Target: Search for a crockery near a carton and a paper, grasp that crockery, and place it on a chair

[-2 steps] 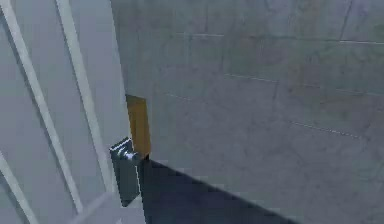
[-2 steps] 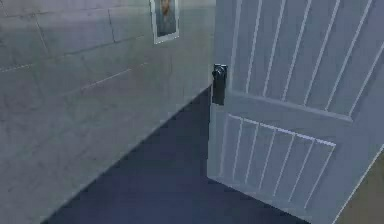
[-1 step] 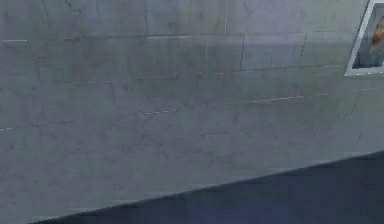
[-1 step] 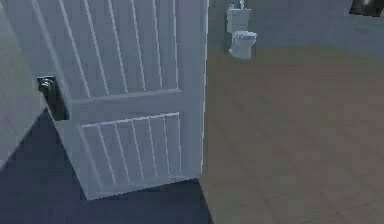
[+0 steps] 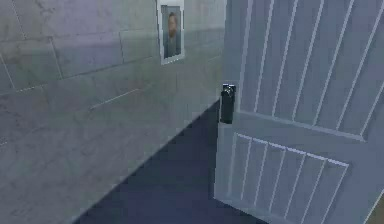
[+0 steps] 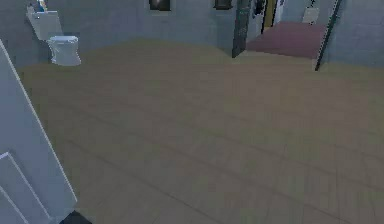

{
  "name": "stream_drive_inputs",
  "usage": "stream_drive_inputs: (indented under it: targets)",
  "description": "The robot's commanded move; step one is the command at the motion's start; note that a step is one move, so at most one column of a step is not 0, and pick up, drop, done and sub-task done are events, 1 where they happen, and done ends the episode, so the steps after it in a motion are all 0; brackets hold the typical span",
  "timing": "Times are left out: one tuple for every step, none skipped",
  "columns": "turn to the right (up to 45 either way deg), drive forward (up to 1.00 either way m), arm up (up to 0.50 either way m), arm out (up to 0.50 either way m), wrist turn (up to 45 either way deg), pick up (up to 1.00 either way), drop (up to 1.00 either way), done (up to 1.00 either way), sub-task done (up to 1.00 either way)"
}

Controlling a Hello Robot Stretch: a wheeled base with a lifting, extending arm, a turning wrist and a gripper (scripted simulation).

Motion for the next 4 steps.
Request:
stream_drive_inputs:
  targets:
    - [30.0, 0.0, 0.0, 0.0, 0.0, 0.0, 0.0, 0.0, 0.0]
    - [0.0, 0.1, 0.0, 0.0, 0.0, 0.0, 0.0, 0.0, 0.0]
    - [45.0, 0.0, 0.0, 0.0, 0.0, 0.0, 0.0, 0.0, 0.0]
    - [39.0, 0.0, 0.0, 0.0, 0.0, 0.0, 0.0, 0.0, 0.0]
